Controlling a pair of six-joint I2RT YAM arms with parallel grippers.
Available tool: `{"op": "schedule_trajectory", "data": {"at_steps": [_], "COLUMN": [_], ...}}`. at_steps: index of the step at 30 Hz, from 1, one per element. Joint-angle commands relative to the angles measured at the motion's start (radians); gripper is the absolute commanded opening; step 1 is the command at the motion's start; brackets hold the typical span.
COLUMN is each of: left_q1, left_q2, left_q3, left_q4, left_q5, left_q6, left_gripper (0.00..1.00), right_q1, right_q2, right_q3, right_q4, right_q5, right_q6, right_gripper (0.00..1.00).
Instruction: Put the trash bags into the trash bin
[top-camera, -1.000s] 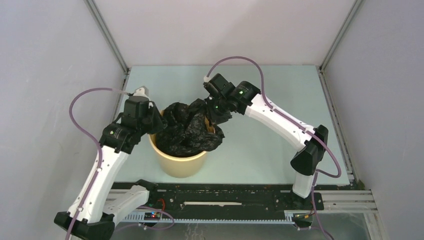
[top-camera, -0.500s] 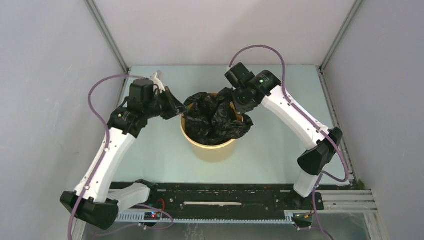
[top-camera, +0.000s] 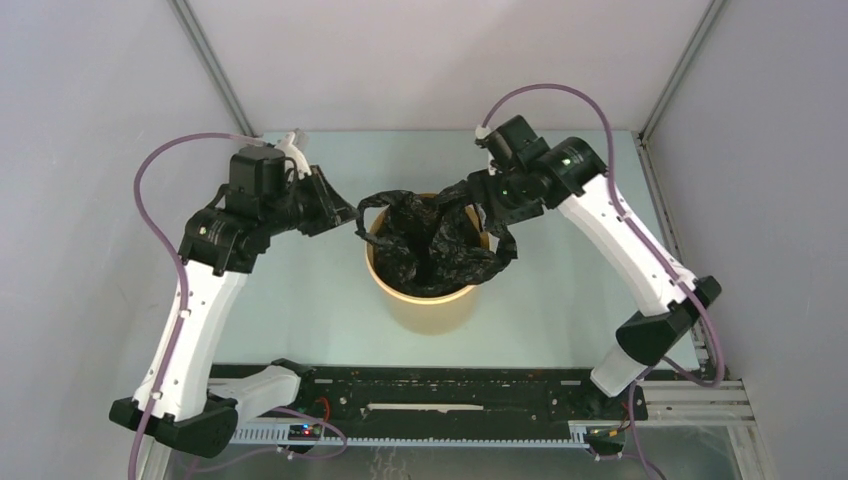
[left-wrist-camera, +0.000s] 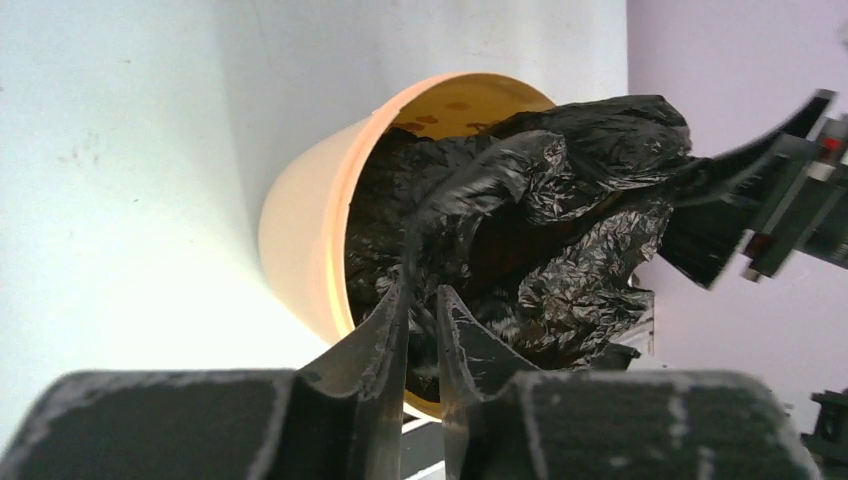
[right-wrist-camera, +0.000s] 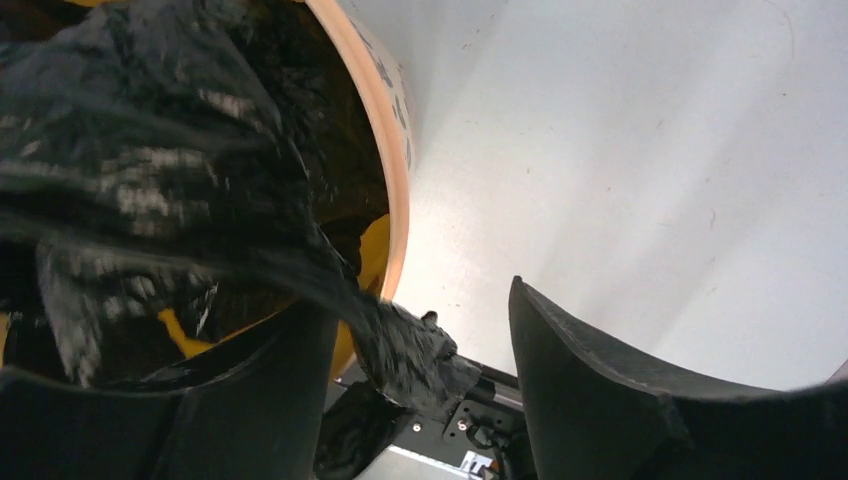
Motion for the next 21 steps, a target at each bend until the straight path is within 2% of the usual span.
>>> {"op": "schedule_trajectory", "data": {"at_steps": [1, 3, 6, 8, 10, 13, 15, 18, 21], "left_q1": [0.008, 0.008, 0.008, 0.007, 0.002, 0.001, -0.002, -0.051, -0.099], "left_q2": [-0.01, -0.02, -0.038, -0.056, -0.088, -0.143, -0.162, -0.152, -0.108], "left_q3": [0.074, 0.073, 0.064, 0.04, -0.026, -0.141, -0.214, -0.275, -0.251], "left_q4": [-0.064, -0.064, -0.064, -0.04, 0.007, 0.084, 0.153, 0.234, 0.19], "left_q5": [-0.09, -0.112, -0.118, -0.063, -0.004, 0.017, 0.04, 0.007, -0.099], "left_q6": [0.009, -0.018, -0.069, -0.111, -0.162, -0.226, -0.297, -0.391, -0.41], "left_gripper": [0.25, 0.34, 0.59, 0.66, 0.77, 0.92, 0.93, 0.92, 0.79], "right_q1": [-0.004, -0.004, -0.009, -0.015, -0.027, -0.081, -0.137, -0.148, -0.139], "right_q2": [-0.108, -0.143, -0.206, -0.252, -0.302, -0.388, -0.447, -0.543, -0.589], "right_q3": [0.026, 0.011, -0.023, -0.057, -0.116, -0.25, -0.353, -0.524, -0.637], "right_q4": [-0.041, -0.044, -0.035, -0.013, 0.032, 0.125, 0.197, 0.35, 0.453], "right_q5": [-0.052, -0.05, -0.05, -0.077, -0.128, -0.228, -0.316, -0.385, -0.42], "right_q6": [0.054, 0.114, 0.191, 0.22, 0.232, 0.277, 0.358, 0.535, 0.672], "right_gripper": [0.74, 0.78, 0.82, 0.83, 0.84, 0.84, 0.84, 0.85, 0.84]}}
